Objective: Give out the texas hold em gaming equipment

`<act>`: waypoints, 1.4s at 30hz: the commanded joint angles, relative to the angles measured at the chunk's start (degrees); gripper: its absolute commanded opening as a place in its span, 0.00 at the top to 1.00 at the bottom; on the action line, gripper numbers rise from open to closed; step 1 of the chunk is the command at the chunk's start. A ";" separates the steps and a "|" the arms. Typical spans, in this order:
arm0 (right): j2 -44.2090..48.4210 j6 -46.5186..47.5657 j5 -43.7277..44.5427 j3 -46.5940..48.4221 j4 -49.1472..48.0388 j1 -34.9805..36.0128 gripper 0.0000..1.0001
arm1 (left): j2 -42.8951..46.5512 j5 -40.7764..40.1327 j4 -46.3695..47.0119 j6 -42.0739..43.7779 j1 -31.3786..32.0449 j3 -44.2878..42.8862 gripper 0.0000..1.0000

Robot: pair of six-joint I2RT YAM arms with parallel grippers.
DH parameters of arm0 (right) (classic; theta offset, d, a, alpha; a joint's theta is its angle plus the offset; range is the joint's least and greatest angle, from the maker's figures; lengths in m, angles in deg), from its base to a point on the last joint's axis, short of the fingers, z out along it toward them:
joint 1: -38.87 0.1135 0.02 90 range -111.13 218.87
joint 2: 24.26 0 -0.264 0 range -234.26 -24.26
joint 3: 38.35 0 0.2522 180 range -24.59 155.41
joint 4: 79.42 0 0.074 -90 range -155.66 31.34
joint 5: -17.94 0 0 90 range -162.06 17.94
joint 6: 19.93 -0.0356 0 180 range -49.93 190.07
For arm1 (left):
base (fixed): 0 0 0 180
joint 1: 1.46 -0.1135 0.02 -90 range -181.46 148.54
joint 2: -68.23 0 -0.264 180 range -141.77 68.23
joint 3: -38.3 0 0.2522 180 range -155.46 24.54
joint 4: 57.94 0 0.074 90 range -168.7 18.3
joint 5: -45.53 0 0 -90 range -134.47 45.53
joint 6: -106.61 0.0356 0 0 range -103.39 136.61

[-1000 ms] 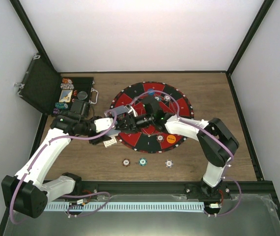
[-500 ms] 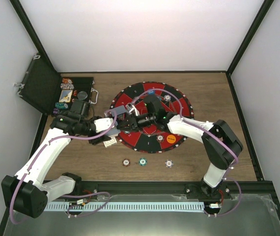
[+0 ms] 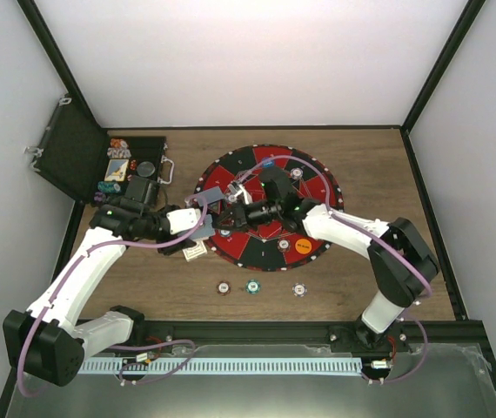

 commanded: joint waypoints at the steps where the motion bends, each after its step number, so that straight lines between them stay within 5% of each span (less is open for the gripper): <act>1: 2.43 -2.40 0.36 -2.08 1.01 -0.63 0.99 | 0.77 0.18 3.16 0.34 -0.27 0.38 0.96; 23: 9.93 -2.35 -4.25 -5.45 1.94 -10.75 0.99 | 1.86 -1.49 3.89 0.80 -0.27 1.39 0.95; 26: 8.79 -2.82 -3.57 -5.17 1.12 -8.63 0.64 | 1.81 -1.37 3.99 0.76 -0.27 1.39 0.95; 29: 6.13 -2.38 -2.89 -3.19 1.36 -5.03 0.52 | 1.58 -1.27 3.97 0.68 -0.27 1.30 0.95; 42: -1.08 -5.62 -3.04 1.26 -2.74 1.48 0.64 | 1.70 -1.62 3.82 0.80 -0.27 1.45 0.95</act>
